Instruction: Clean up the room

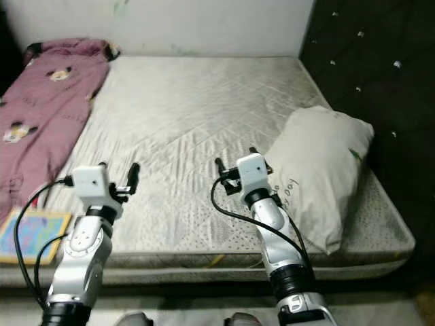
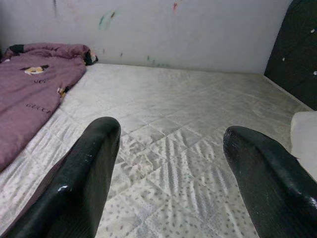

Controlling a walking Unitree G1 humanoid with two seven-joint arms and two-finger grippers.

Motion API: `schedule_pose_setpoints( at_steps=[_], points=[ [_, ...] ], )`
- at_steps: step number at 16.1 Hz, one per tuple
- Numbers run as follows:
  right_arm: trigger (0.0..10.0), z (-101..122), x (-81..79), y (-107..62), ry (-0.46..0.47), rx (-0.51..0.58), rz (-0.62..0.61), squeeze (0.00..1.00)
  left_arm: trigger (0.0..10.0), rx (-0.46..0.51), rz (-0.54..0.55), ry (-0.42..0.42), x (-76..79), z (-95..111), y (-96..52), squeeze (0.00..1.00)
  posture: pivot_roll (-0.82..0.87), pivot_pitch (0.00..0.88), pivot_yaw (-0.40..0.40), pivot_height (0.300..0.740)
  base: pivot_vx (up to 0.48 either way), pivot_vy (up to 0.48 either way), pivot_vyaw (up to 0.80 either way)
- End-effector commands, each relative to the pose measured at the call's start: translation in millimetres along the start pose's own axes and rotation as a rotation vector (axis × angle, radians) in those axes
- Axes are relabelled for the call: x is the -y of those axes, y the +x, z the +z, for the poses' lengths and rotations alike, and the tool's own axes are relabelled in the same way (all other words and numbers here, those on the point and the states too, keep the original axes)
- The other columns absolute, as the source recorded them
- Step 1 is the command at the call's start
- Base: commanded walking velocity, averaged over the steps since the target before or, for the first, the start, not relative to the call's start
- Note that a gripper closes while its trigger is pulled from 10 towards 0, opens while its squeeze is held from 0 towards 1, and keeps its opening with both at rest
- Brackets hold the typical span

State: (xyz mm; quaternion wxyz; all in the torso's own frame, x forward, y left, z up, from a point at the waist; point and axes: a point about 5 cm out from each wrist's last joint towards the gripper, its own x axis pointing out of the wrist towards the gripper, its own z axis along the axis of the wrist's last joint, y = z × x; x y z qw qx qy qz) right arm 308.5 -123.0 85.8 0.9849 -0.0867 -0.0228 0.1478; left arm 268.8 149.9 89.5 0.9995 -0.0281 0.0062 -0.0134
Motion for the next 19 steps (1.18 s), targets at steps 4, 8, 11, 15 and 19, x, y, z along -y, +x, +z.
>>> schedule_pose_setpoints(
  at_steps=[4, 8, 11, 15, 19],
  points=[
    [10.0, 6.5, -2.2, 3.6, 0.008, 0.027, 0.011, 0.0, 10.0, -0.008, 0.015, 0.003, -3.1, -0.2, 0.7, 0.0, -0.03, 0.0, -0.005, 0.74, 0.0, -0.307, 0.54],
    [10.0, 6.4, -1.9, 3.5, 0.008, 0.027, 0.01, 0.0, 10.0, -0.008, 0.014, 0.002, -3.1, -0.2, 0.6, 0.0, -0.03, 0.0, -0.005, 0.74, 0.0, -0.346, 0.0],
    [10.0, 6.4, -1.5, 4.2, 0.007, 0.026, 0.01, 0.0, 10.0, -0.008, 0.013, -0.001, -3.0, -0.5, 1.5, 0.0, -0.03, 0.0, -0.004, 0.74, 0.0, -0.361, 0.0],
    [10.0, 6.6, -1.5, 4.7, 0.007, 0.026, 0.012, 0.0, 10.0, -0.008, 0.012, -0.001, -3.0, -0.3, 2.0, 0.0, -0.03, 0.0, -0.005, 0.74, 0.0, -0.359, 0.0],
    [10.0, 6.8, -1.7, 5.2, 0.007, 0.026, 0.012, 0.0, 10.0, -0.008, 0.011, 0.0, -3.1, -0.4, 2.7, 0.0, -0.03, 0.0, -0.004, 0.74, 0.0, -0.36, 0.0]
  ],
)
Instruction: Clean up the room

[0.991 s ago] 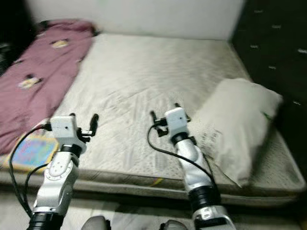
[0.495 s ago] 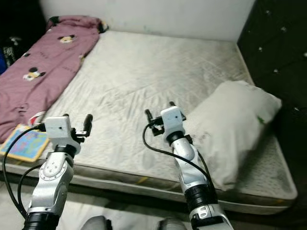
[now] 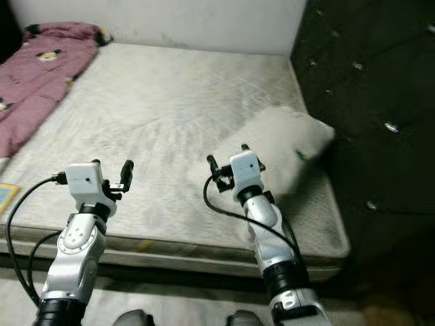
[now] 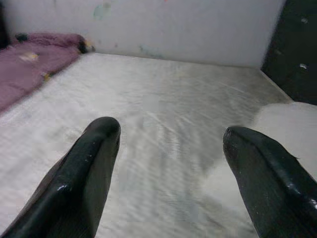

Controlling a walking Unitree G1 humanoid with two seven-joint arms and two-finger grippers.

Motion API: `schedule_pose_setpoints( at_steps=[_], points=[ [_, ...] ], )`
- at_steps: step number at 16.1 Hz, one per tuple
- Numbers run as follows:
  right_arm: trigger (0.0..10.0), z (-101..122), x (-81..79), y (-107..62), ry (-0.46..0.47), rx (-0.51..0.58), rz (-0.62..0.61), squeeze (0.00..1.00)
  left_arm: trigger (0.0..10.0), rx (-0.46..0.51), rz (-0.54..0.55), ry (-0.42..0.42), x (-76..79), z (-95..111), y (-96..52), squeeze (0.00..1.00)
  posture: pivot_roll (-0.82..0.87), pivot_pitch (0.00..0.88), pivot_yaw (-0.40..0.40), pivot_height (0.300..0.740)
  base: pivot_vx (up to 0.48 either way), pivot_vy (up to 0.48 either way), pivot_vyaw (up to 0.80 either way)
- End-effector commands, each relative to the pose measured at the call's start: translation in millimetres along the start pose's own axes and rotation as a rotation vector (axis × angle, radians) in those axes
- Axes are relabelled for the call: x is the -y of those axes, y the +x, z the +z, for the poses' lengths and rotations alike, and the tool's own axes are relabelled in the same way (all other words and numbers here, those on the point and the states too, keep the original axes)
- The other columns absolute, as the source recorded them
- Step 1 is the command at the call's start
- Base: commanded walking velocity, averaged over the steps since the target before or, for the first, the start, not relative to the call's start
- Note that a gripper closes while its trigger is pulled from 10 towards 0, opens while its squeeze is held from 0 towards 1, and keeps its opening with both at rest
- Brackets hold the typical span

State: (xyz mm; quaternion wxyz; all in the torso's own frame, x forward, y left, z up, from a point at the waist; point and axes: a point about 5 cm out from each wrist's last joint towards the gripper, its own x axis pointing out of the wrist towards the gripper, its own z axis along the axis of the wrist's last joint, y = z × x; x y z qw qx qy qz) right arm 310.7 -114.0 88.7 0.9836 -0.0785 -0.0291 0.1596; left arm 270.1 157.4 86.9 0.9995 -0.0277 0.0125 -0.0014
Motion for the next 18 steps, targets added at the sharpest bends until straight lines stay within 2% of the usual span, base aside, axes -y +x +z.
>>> schedule_pose_setpoints(
  at_steps=[1, 9, 11, 13, 16, 18],
  points=[
    [10.0, 2.6, 5.7, 0.4, -0.008, 0.009, -0.01, 0.0, 10.0, 0.005, -0.014, 0.0, 4.9, 1.8, 1.6, 0.0, -0.03, 0.0, -0.004, 0.74, 0.0, -0.307, 0.0],
    [10.0, 2.7, 6.8, 1.1, -0.005, 0.008, -0.013, 0.0, 10.0, 0.03, -0.031, -0.018, 7.0, 5.0, 2.0, 0.0, -0.03, 0.0, -0.004, 0.74, 0.0, 0.0, 0.0],
    [10.0, 4.3, 8.1, 2.6, -0.005, 0.013, -0.016, 0.0, 10.0, 0.034, -0.033, -0.019, 7.4, 6.0, 3.5, 0.0, -0.03, 0.0, -0.002, 0.74, 0.0, 0.0, -0.55],
    [10.0, 10.8, 11.7, 6.0, -0.012, 0.035, -0.029, 0.0, 10.0, 0.04, -0.047, -0.047, 10.1, 9.9, 3.5, 0.0, -0.03, 0.0, -0.007, 0.74, 0.0, 0.0, 0.0],
    [10.0, 20.3, 14.4, 13.0, -0.021, 0.066, -0.03, 0.0, 10.0, 0.052, -0.037, -0.014, 4.2, 8.0, 4.2, 0.0, -0.05, 0.0, -0.001, 0.74, 0.176, 0.0, 0.0],
    [10.0, 29.6, 18.9, 18.5, -0.024, 0.095, -0.05, 0.0, 10.0, 0.062, -0.033, -0.008, -0.1, 12.4, 11.1, 0.0, -0.05, 0.0, 0.015, 0.74, 0.266, 0.0, 0.0]
  ],
)
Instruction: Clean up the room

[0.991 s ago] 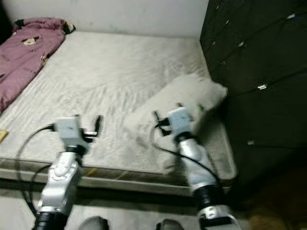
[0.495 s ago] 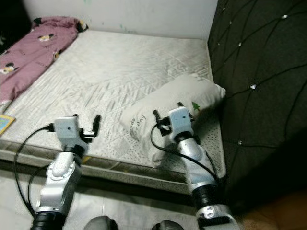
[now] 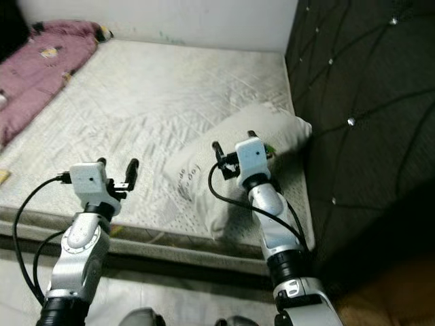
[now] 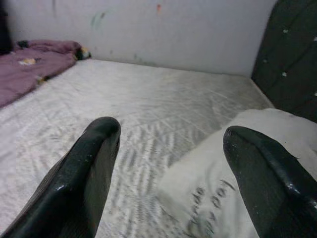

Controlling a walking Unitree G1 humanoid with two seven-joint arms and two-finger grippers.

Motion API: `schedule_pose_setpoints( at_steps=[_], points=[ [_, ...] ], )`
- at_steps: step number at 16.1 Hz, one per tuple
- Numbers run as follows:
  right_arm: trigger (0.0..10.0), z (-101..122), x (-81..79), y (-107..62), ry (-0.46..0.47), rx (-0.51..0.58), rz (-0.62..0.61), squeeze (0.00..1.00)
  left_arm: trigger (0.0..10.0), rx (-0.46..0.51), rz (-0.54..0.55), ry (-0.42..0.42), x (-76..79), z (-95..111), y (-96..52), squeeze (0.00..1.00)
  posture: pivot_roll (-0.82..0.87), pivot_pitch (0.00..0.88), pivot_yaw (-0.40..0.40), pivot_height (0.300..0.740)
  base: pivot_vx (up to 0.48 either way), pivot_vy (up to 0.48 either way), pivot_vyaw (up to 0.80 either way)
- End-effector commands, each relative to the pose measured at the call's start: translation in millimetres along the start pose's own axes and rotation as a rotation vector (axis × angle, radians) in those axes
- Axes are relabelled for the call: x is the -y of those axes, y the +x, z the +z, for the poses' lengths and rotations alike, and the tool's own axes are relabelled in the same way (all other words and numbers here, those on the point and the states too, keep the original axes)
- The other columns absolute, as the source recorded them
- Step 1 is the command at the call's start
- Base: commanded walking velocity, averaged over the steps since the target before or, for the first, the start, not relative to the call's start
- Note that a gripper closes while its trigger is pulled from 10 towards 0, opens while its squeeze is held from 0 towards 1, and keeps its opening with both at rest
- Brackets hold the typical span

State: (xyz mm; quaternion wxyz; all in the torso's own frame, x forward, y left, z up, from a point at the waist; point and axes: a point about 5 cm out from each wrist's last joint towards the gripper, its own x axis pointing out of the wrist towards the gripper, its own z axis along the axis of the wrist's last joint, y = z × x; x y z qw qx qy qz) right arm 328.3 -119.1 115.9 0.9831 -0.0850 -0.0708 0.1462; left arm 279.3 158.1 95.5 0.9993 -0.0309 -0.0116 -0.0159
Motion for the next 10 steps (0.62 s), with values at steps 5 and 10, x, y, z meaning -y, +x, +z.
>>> schedule_pose_setpoints(
  at_steps=[5, 10],
  points=[
    [10.0, 10.4, 5.8, 10.0, -0.005, 0.038, -0.042, 0.0, 10.0, 0.043, -0.019, 0.024, -4.2, 11.0, 13.4, 0.0, -0.05, 0.0, 0.018, 0.74, 0.28, 0.0, 0.0],
    [10.0, 17.4, 9.0, 17.3, -0.01, 0.06, -0.056, 0.0, 10.0, 0.062, 0.003, 0.004, -5.6, 15.1, 20.7, 0.0, -0.06, 0.0, 0.022, 0.74, 0.109, 0.0, 0.0]
  ],
)
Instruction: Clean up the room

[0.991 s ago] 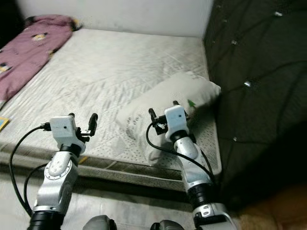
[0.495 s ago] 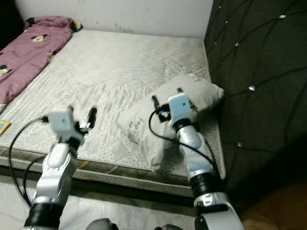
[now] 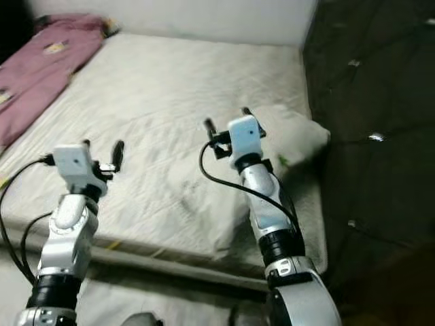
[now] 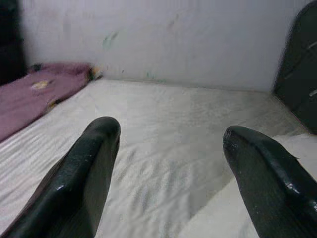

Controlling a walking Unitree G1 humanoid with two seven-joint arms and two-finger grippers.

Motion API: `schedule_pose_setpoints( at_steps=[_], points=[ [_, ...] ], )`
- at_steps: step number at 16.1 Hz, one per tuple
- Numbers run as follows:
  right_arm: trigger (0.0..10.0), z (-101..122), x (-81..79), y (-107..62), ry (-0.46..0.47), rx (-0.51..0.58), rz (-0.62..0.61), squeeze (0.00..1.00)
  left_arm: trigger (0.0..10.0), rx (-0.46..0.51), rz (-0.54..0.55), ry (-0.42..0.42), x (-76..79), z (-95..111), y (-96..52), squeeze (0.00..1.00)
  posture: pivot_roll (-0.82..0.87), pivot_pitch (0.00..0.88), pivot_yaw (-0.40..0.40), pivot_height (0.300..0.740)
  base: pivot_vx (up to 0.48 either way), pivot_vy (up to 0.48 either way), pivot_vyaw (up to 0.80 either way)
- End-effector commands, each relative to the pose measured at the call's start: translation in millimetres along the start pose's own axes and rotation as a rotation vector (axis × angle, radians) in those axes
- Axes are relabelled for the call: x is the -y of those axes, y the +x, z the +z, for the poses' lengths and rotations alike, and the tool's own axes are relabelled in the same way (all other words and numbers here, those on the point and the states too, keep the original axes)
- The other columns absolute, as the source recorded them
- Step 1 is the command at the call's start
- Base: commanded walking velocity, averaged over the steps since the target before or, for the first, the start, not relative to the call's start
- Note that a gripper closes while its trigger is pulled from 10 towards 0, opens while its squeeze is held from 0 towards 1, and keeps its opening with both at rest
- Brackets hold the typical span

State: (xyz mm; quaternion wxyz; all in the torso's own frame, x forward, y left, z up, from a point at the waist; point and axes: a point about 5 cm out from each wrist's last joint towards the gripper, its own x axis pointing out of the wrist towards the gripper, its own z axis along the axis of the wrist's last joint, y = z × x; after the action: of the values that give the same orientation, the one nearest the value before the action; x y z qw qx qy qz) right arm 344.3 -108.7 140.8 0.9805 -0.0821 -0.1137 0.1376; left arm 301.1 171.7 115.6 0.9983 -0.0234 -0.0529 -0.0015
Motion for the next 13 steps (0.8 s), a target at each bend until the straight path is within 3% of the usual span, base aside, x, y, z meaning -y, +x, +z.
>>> schedule_pose_setpoints(
  at_steps=[1, 5, 8, 13],
  points=[
    [10.0, -8.6, 10.0, -6.2, -0.006, -0.033, -0.041, 0.0, 10.0, -0.02, -0.018, 0.0, 7.4, -6.5, -1.6, 0.0, -0.05, 0.0, 0.021, 0.74, 0.0, 0.0, 0.0],
    [10.0, -15.8, -3.7, -12.1, 0.009, -0.057, -0.003, 0.0, 10.0, -0.025, 0.018, -0.007, 6.6, -11.0, -5.4, 0.0, -0.05, 0.0, -0.008, 0.74, 0.0, 0.0, 0.0],
    [10.0, -25.7, -14.5, -21.2, 0.022, -0.092, 0.034, 0.0, 10.0, -0.059, 0.034, -0.052, 14.2, -18.7, -16.3, 0.0, -0.02, 0.0, -0.01, 0.74, 0.0, 0.0, -0.8],
    [10.0, -32.2, -25.7, -30.0, 0.042, -0.119, 0.056, 0.0, 10.0, -0.085, 0.011, -0.048, 22.6, -26.1, -25.5, 0.0, -0.02, 0.0, -0.016, 0.74, 0.0, 0.0, -0.8]
  ],
)
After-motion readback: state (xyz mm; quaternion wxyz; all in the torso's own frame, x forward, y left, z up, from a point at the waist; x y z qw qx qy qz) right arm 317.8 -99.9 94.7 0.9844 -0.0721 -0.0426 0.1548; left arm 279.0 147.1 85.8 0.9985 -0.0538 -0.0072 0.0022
